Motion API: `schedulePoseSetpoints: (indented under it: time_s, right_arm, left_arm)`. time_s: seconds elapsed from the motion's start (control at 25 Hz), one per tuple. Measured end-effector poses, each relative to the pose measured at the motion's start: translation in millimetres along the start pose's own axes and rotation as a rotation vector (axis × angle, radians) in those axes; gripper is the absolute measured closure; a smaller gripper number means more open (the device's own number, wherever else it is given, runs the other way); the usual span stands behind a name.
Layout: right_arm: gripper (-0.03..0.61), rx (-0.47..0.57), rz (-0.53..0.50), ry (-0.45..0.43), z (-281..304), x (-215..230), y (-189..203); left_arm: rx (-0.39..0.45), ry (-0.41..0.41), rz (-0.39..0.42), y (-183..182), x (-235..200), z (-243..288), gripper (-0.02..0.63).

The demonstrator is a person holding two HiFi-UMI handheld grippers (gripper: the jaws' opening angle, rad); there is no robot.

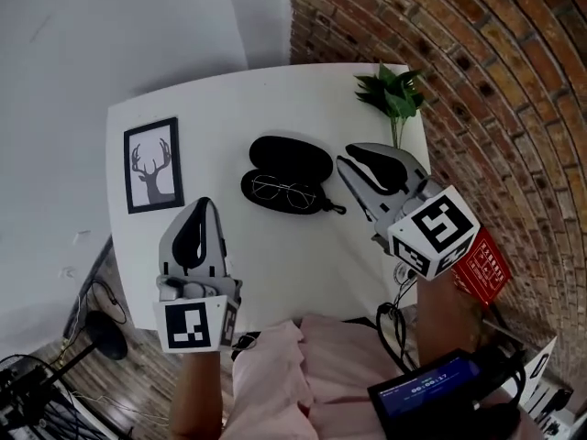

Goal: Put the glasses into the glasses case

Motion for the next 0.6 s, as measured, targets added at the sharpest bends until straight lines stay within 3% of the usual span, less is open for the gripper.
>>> schedulePoseSetpoints:
  time_s: [0.4,0.6]
  right_arm:
    - [0.572,0.095,-0.08,0.191,-58,-128,-8]
    - [0.574,0.194,-0.046,0.315,-87,-186,-14]
  left_arm:
    - [0.197,0.021,0.075,-54,8,-89,0.609]
    - [0.282,0.042,0.111,-68,19,-138,0.609]
Point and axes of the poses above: the fingertips, and each gripper's own axes: z forward along the fingers, x to its right, y out of its underside, the point moved 4 cm from there along -z, backward along the fingers, and after that the axes turned 11 degrees about -x, right-handed, at the moved point
